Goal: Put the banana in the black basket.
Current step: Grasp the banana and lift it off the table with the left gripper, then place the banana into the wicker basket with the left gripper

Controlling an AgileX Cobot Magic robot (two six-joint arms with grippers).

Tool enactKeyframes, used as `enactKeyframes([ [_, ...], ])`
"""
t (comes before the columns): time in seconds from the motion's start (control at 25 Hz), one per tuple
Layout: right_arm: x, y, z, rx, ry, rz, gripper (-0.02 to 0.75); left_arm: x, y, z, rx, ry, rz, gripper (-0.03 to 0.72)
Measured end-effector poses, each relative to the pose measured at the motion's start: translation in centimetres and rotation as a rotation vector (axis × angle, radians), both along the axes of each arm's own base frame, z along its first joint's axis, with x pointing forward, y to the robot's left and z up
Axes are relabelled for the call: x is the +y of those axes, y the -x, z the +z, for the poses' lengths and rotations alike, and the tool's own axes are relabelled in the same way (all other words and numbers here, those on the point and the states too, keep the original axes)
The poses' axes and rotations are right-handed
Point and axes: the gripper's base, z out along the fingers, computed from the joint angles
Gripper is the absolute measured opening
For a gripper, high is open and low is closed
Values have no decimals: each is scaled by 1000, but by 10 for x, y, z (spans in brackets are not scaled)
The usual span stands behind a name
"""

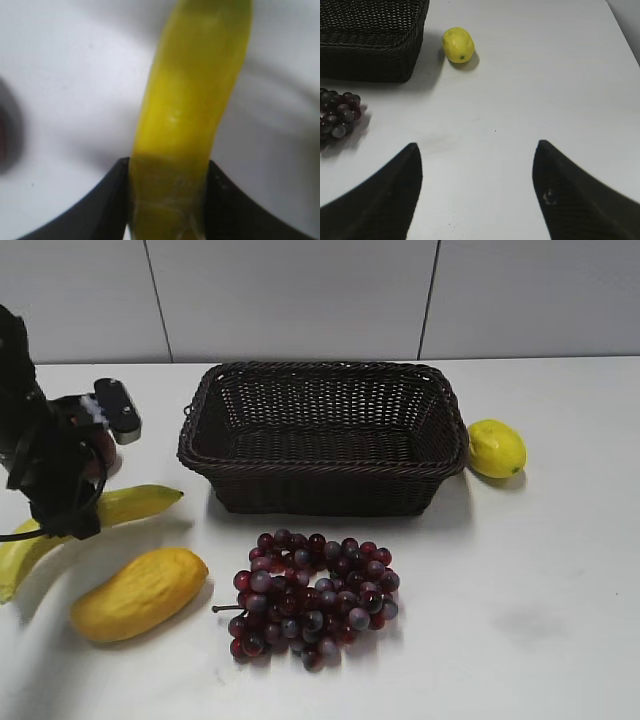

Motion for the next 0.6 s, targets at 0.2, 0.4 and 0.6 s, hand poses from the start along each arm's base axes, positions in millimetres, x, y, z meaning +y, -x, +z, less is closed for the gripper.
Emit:
enactKeyframes([
  [0.2, 0, 0, 0, 0, 0, 0, 520, 1, 7, 50, -130, -14, -47, 402],
  [0.4, 0, 0, 0, 0, 0, 0, 520, 2, -2, 119, -315, -38, -84, 402],
  [0.6, 0, 0, 0, 0, 0, 0, 520, -10, -20, 175, -558, -12, -141, 402],
])
